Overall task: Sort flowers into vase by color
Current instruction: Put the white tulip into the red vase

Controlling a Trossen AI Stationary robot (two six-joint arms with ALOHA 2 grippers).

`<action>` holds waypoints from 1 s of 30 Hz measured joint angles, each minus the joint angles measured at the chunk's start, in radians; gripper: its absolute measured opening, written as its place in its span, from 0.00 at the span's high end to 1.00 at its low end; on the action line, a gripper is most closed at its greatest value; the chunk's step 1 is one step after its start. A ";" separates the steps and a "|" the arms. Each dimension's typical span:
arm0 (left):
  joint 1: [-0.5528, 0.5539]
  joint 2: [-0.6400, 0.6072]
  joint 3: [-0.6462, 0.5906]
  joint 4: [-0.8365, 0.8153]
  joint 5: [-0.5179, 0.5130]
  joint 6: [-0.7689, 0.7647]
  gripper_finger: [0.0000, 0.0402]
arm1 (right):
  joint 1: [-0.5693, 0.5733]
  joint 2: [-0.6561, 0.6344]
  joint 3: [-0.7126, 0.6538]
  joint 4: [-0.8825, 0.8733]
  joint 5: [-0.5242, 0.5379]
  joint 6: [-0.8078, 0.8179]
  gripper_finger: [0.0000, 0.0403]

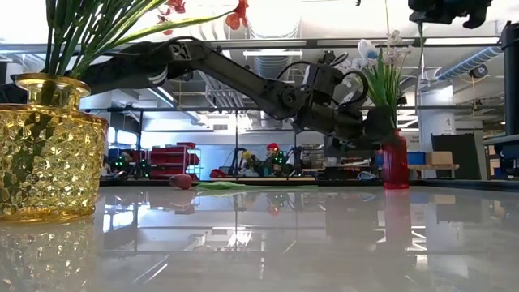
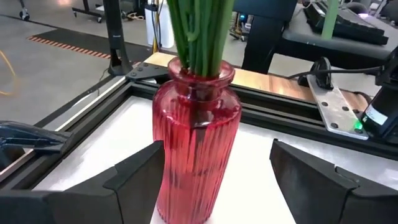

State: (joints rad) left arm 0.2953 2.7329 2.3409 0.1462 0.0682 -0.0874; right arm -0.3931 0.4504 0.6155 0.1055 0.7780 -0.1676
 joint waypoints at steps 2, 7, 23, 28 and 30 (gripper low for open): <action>-0.003 -0.002 0.000 -0.001 0.001 0.008 0.31 | 0.013 -0.009 0.000 -0.002 0.000 0.001 0.96; -0.013 -0.009 0.000 -0.016 0.002 0.027 0.32 | 0.040 -0.037 0.000 -0.028 0.000 0.024 0.96; 0.000 -0.025 0.000 -0.143 -0.052 0.052 0.33 | 0.049 -0.096 -0.001 -0.114 -0.029 0.107 0.96; -0.001 -0.058 0.000 -0.235 -0.055 0.103 0.33 | 0.049 -0.102 -0.002 -0.128 -0.050 0.106 0.96; -0.001 -0.071 0.000 -0.272 -0.060 0.123 0.33 | 0.049 -0.104 -0.002 -0.131 -0.084 0.117 0.96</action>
State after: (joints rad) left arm 0.2943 2.6619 2.3409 -0.1256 0.0086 0.0354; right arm -0.3443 0.3462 0.6140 -0.0255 0.6941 -0.0509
